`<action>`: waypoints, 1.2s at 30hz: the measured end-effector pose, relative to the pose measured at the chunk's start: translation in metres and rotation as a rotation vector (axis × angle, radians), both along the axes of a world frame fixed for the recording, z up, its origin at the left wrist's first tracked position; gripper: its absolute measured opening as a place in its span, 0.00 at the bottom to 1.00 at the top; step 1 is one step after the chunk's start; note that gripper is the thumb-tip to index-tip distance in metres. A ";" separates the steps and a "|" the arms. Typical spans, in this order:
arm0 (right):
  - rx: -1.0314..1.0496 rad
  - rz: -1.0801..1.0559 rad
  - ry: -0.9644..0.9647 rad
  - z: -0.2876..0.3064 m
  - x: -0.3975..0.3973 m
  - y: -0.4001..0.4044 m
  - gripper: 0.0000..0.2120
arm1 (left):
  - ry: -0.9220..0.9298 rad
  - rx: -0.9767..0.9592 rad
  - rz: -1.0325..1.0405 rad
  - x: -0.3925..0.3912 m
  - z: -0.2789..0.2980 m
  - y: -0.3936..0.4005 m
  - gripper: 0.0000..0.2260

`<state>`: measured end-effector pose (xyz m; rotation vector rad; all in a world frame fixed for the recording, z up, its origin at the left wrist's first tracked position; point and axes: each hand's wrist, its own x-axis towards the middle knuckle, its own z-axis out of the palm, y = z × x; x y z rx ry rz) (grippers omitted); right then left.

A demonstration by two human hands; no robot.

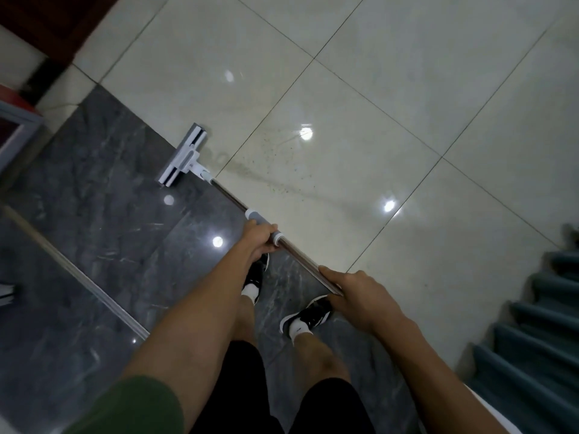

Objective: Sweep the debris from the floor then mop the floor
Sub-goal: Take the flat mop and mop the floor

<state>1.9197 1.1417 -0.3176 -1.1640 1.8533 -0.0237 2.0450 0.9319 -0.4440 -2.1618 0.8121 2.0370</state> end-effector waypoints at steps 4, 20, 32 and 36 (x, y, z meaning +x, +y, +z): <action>-0.025 0.040 0.020 0.009 -0.031 0.031 0.25 | 0.034 0.036 -0.033 -0.034 0.003 0.027 0.29; 0.071 0.097 0.080 0.013 -0.199 0.058 0.26 | 0.046 0.059 0.065 -0.172 0.008 0.073 0.32; 0.118 0.177 -0.022 -0.005 -0.273 -0.037 0.28 | 0.018 0.042 0.233 -0.222 0.005 0.000 0.39; 0.113 0.190 -0.080 -0.005 -0.295 -0.046 0.28 | 0.029 0.036 0.261 -0.239 0.009 -0.004 0.39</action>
